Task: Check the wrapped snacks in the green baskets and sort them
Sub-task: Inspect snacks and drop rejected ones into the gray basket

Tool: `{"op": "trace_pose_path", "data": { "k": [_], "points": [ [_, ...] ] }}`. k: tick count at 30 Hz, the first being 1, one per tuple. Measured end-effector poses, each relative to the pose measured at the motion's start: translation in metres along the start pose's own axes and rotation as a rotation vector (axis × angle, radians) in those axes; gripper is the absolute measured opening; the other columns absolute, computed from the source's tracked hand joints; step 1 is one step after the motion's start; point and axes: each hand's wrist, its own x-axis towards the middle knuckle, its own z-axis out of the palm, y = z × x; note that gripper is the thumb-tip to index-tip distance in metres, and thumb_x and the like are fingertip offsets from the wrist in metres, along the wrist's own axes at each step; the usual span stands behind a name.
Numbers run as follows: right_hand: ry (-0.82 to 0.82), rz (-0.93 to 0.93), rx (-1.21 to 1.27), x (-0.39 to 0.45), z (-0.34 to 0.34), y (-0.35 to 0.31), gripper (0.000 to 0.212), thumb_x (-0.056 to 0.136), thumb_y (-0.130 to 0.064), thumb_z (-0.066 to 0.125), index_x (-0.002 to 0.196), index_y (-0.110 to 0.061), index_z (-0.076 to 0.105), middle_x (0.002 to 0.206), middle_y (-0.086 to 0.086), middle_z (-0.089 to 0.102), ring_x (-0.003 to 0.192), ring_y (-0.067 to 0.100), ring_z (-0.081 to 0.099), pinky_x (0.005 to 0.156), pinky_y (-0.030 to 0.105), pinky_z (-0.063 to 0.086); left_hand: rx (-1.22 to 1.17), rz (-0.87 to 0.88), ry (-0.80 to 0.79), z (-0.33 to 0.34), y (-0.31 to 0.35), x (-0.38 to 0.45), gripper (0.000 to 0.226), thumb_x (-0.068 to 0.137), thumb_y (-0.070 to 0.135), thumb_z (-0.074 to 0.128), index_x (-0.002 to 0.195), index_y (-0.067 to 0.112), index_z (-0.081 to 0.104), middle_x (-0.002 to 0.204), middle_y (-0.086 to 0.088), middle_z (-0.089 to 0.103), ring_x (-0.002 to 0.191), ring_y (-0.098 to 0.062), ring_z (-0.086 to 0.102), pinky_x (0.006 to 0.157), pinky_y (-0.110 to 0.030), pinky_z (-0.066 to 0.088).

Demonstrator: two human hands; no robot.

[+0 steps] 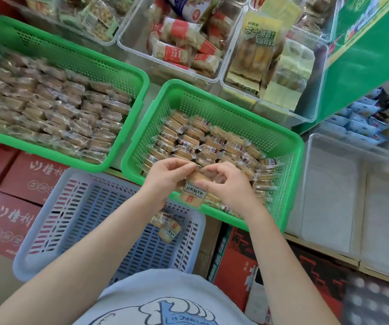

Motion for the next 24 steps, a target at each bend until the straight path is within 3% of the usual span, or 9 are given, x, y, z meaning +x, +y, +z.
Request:
{"op": "trace_pose_path", "data": {
  "k": [3, 5, 7, 8, 10, 13, 15, 18, 24],
  "points": [
    [-0.043, 0.018, -0.104, 0.004, -0.004, 0.001, 0.026, 0.081, -0.034, 0.081, 0.102, -0.03, 0.067, 0.101, -0.009, 0.062, 0.086, 0.006, 0.057, 0.076, 0.027, 0.049, 0.08, 0.054, 0.005, 0.001, 0.0, 0.006, 0.014, 0.094, 0.024, 0.07, 0.087, 0.018, 0.08, 0.093, -0.014, 0.077, 0.088, -0.03, 0.07, 0.089, -0.054, 0.055],
    [-0.025, 0.03, -0.102, 0.005, -0.01, 0.003, 0.026, 0.083, -0.033, 0.079, 0.104, -0.025, 0.068, 0.1, -0.008, 0.066, 0.089, 0.012, 0.062, 0.076, 0.029, 0.054, 0.213, 0.141, 0.062, -0.001, -0.002, 0.01, 0.018, 0.099, 0.026, 0.064, 0.096, 0.017, 0.079, 0.093, -0.01, 0.077, 0.089, -0.033, 0.072, 0.088, -0.054, 0.058],
    [0.044, 0.043, -0.047, 0.005, -0.018, 0.006, 0.024, 0.085, -0.03, 0.077, 0.104, -0.023, 0.064, 0.098, -0.007, 0.066, 0.087, 0.014, 0.064, 0.075, 0.031, 0.058, 0.481, 0.286, 0.121, -0.008, -0.006, 0.015, 0.021, 0.101, 0.024, 0.059, 0.106, 0.015, 0.078, 0.099, -0.007, 0.076, 0.091, -0.032, 0.068, 0.083, -0.05, 0.057],
    [0.103, 0.043, -0.017, 0.006, -0.022, 0.009, 0.023, 0.086, -0.028, 0.076, 0.102, -0.022, 0.062, 0.098, -0.006, 0.066, 0.087, 0.015, 0.064, 0.075, 0.032, 0.058, 0.683, 0.381, 0.115, -0.012, -0.009, 0.016, 0.023, 0.101, 0.024, 0.058, 0.113, 0.015, 0.076, 0.109, -0.005, 0.075, 0.099, -0.026, 0.067, 0.089, -0.046, 0.056],
    [0.22, 0.031, 0.012, 0.008, -0.026, 0.015, 0.023, 0.087, -0.025, 0.075, 0.1, -0.022, 0.057, 0.097, -0.003, 0.064, 0.086, 0.015, 0.063, 0.071, 0.029, 0.056, 1.117, 0.524, 0.002, -0.022, -0.021, 0.02, 0.034, 0.103, 0.031, 0.053, 0.132, 0.017, 0.065, 0.138, -0.003, 0.063, 0.13, -0.02, 0.054, 0.114, -0.045, 0.041],
    [0.274, -0.03, -0.006, 0.012, -0.018, 0.02, 0.023, 0.088, -0.02, 0.074, 0.099, -0.025, 0.055, 0.096, -0.008, 0.063, 0.083, 0.004, 0.06, 0.066, 0.014, 0.048, 1.55, 0.386, -0.173, -0.03, -0.039, 0.023, 0.06, 0.104, 0.056, 0.018, 0.156, 0.029, 0.034, 0.166, 0.004, 0.025, 0.155, -0.017, 0.017, 0.127, -0.045, 0.005],
    [0.259, -0.108, -0.095, 0.014, -0.005, 0.025, 0.026, 0.088, -0.016, 0.074, 0.103, -0.024, 0.054, 0.097, -0.01, 0.063, 0.084, 0.002, 0.061, 0.069, 0.014, 0.049, 1.6, 0.355, -0.166, -0.031, -0.044, 0.024, 0.071, 0.098, 0.061, 0.001, 0.159, 0.032, 0.025, 0.168, 0.005, 0.018, 0.156, -0.015, 0.009, 0.127, -0.045, 0.0],
    [0.24, -0.247, -0.387, 0.016, 0.013, 0.037, 0.027, 0.089, -0.013, 0.07, 0.109, -0.02, 0.052, 0.097, -0.004, 0.059, 0.087, 0.014, 0.058, 0.072, 0.026, 0.05, 1.572, 0.369, -0.116, -0.027, -0.044, 0.025, 0.082, 0.091, 0.065, -0.006, 0.159, 0.031, 0.026, 0.166, 0.006, 0.024, 0.155, -0.016, 0.014, 0.125, -0.044, 0.001],
    [0.249, -0.363, -0.579, 0.023, 0.032, 0.038, 0.034, 0.09, -0.004, 0.065, 0.124, -0.01, 0.059, 0.098, 0.008, 0.059, 0.093, 0.025, 0.054, 0.073, 0.029, 0.042, 1.587, 0.378, -0.052, -0.027, -0.048, 0.026, 0.073, 0.096, 0.061, 0.006, 0.156, 0.028, 0.034, 0.162, 0.006, 0.035, 0.153, -0.015, 0.023, 0.126, -0.046, 0.004]
  ]
}}
